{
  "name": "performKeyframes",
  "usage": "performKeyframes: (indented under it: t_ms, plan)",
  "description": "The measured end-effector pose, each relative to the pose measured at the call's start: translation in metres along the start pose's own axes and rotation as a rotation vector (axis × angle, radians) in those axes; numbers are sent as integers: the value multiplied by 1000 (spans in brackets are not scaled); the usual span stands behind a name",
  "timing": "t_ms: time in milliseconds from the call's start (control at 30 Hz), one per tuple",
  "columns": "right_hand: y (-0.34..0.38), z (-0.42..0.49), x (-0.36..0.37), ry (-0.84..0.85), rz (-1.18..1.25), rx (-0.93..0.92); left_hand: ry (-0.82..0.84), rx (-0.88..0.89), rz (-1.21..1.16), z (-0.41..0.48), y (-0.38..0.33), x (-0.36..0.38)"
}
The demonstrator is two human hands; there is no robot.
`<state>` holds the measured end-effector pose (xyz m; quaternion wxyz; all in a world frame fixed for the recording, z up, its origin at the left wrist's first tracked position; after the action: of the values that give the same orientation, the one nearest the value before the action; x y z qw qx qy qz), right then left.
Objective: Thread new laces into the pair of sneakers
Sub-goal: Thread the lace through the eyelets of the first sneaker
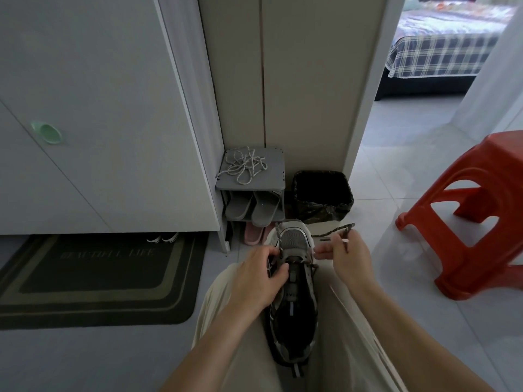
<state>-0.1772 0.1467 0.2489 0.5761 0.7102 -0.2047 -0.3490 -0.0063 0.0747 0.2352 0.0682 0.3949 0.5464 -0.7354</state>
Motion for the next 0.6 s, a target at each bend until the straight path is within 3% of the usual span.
performKeyframes:
  t_ms: [267, 400, 533, 600]
  plan:
    - [-8, -13, 2, 263, -401, -154, -47, 29, -41, 18, 2, 5]
    - [-17, -15, 2, 385, -462, -149, -173, -31, -265, 23, -2, -11]
    - [-17, -11, 2, 403, -546, -251, -339, -155, -533, 37, -5, -43]
    - [-16, -9, 1, 368, -572, -313, -229, -203, -472, 41, -1, -47]
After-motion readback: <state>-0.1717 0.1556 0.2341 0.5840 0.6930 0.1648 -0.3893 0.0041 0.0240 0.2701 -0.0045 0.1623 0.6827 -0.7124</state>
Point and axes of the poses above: each hand's wrist, its own z-axis towards the middle knuckle, its own x-axis out of the palm, y = z × x, the point moved 3 cm from there along z, towards the middle knuckle, and after that the axes turned 1 degree about -y, right-handed, at the moved point
